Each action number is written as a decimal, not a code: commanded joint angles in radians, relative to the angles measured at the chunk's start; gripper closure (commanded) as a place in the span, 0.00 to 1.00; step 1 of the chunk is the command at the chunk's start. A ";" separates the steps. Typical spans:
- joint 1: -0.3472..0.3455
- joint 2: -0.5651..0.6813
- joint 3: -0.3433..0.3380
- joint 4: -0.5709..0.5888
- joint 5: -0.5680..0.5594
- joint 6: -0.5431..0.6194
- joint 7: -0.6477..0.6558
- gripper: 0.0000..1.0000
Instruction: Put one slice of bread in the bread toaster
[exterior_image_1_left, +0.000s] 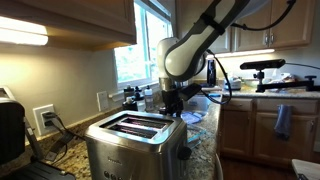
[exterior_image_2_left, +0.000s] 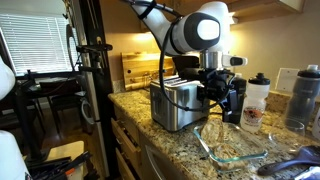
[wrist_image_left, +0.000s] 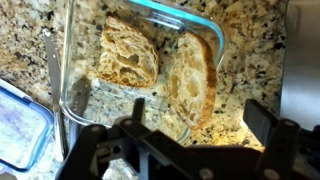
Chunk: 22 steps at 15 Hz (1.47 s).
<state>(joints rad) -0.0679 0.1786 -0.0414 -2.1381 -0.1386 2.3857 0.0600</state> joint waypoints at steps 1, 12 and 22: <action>0.008 0.025 -0.013 0.021 0.015 0.001 0.018 0.00; 0.008 0.054 -0.019 0.037 0.021 -0.002 0.023 0.00; 0.008 0.060 -0.020 0.037 0.020 0.000 0.031 0.49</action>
<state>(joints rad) -0.0679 0.2263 -0.0479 -2.1132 -0.1304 2.3856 0.0727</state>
